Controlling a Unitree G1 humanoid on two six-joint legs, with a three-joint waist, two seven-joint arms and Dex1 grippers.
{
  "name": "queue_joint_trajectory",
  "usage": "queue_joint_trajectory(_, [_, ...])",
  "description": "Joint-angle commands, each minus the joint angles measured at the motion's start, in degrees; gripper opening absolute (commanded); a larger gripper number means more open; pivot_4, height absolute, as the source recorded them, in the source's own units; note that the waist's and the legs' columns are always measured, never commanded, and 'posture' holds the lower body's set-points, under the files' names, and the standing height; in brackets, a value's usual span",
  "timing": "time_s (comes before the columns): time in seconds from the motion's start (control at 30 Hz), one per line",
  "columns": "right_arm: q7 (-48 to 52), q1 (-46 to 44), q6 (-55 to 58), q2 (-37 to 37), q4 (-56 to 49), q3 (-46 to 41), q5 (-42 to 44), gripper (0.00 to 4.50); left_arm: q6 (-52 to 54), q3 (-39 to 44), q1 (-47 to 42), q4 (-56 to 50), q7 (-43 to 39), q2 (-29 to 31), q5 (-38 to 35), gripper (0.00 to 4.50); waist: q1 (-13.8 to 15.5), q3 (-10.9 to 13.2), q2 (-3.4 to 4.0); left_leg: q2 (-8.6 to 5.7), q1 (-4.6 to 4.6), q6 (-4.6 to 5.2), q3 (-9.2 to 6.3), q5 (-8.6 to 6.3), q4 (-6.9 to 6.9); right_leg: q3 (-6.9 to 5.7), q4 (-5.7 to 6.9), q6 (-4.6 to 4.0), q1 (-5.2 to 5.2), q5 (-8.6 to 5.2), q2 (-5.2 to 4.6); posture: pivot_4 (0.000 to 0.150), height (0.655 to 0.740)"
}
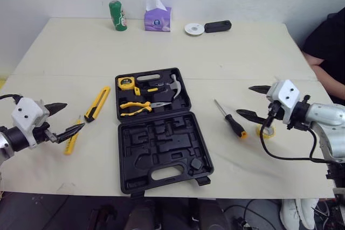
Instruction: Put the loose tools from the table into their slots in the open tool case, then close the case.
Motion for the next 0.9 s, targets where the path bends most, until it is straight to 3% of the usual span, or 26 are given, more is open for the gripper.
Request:
queue_joint_trajectory(0.03, [1.27,-3.01,2.45,1.05,-2.42,3.02,-1.34,4.5,1.15,-2.03,-0.22,-3.77,-1.32,0.47,0.68,4.47,0.07,0.0,0.0,0.0,0.0,0.0,0.0,0.0,0.02,0.0,0.01,0.0,0.0,0.0,0.0,0.15,0.74])
queue_joint_trajectory(0.07, [0.98,-4.19,2.8,1.81,-2.28,4.53,-2.62,4.5,2.12,-2.91,-0.73,-4.49,-1.14,0.14,0.57,4.47,0.07,0.0,0.0,0.01,-0.03,0.0,-0.01,0.0,0.06,-0.01,0.01,0.0,-0.01,0.0,0.01,0.15,0.74])
queue_joint_trajectory(0.1, [0.86,-5.08,3.45,2.2,-2.14,5.68,-3.49,3.97,3.17,-3.59,-1.13,-4.93,-1.18,0.02,0.3,3.94,0.07,0.0,0.0,0.0,-0.03,-0.01,-0.01,-0.01,0.07,0.0,0.02,0.0,-0.02,0.0,0.0,0.15,0.74])
queue_joint_trajectory(0.13, [0.67,-6.12,3.42,2.76,-1.8,6.96,-4.78,3.71,3.76,-4.54,-1.49,-5.19,-1.03,-0.09,0.66,3.71,0.09,0.0,0.0,0.01,-0.05,-0.01,-0.01,-0.01,0.09,-0.01,0.03,0.0,-0.02,0.0,0.0,0.15,0.74])
queue_joint_trajectory(0.37, [-1.48,-10.36,5.82,7.59,-0.4,12.24,-9.82,0.05,5.51,-9.74,-3.04,-7.55,1.12,-2.81,3.1,0.4,0.1,0.01,0.01,0.0,-0.11,0.01,-0.03,-0.02,0.14,-0.06,0.05,0.0,-0.03,0.0,0.03,0.15,0.74])
queue_joint_trajectory(0.4, [-1.72,-11.02,4.91,8.27,0.02,13.08,-10.99,0.0,5.99,-10.69,-3.64,-7.64,1.75,-3.53,3.64,0.04,0.09,0.01,0.01,0.01,-0.12,0.03,-0.03,-0.01,0.18,-0.07,0.06,0.0,-0.03,0.0,0.03,0.15,0.74])
queue_joint_trajectory(0.9, [-3.67,-14.21,3.09,16.33,6.61,16.56,-16.03,0.0,8.35,-17.5,-9.63,-4.5,3.53,-7.51,8.25,0.04,0.04,0.01,0.01,0.06,-0.19,0.28,-0.06,0.13,0.31,-0.09,0.12,0.0,-0.04,0.0,0.12,0.15,0.74])
